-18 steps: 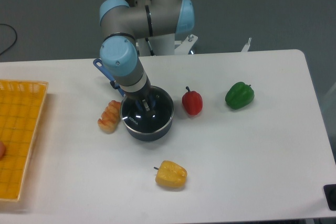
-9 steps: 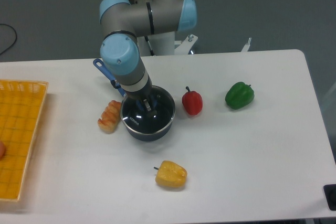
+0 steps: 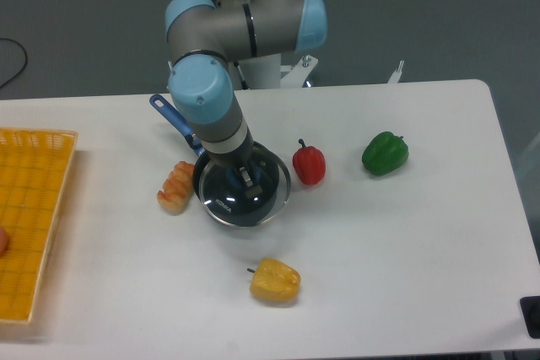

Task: Open the lid
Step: 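Carry the held glass lid away from the saucepan toward the red pepper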

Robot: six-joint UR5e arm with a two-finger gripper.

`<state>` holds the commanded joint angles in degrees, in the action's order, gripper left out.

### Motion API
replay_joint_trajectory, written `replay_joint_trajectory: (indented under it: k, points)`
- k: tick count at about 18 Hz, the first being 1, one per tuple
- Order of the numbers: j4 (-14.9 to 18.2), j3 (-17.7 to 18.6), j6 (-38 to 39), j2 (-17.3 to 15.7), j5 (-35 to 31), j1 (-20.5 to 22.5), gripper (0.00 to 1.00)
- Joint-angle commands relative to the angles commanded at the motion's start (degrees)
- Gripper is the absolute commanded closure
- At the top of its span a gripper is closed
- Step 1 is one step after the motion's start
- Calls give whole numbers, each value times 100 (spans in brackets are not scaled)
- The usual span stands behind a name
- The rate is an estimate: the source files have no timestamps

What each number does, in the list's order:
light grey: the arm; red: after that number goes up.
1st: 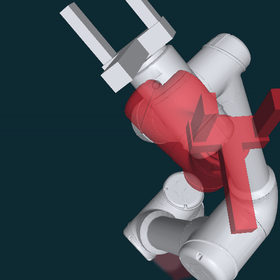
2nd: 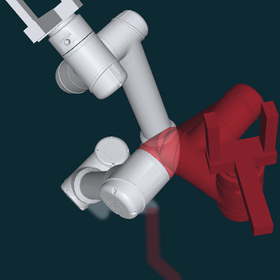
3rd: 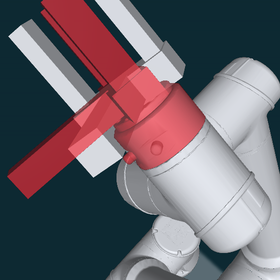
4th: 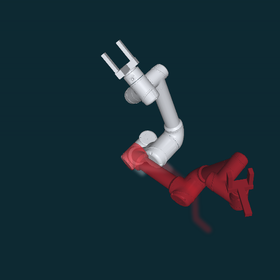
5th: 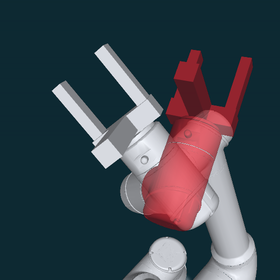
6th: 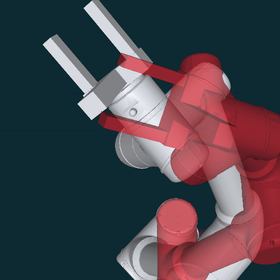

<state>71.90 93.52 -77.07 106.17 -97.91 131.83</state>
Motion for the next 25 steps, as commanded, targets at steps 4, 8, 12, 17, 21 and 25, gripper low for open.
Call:
replay_joint_trajectory:
  k: [4, 8, 12, 17, 21, 25]
  points:
    - [0, -184, -167, 106, 9, 132, 40]
    - [-18, -317, -413, 273, -26, 308, 40]
    - [-18, -457, -642, 387, -9, 519, 40]
    - [-27, -536, -721, 475, -9, 607, 40]
    - [-27, -536, -721, 484, 0, 607, 40]
    - [-18, -545, -721, 475, 9, 598, 40]
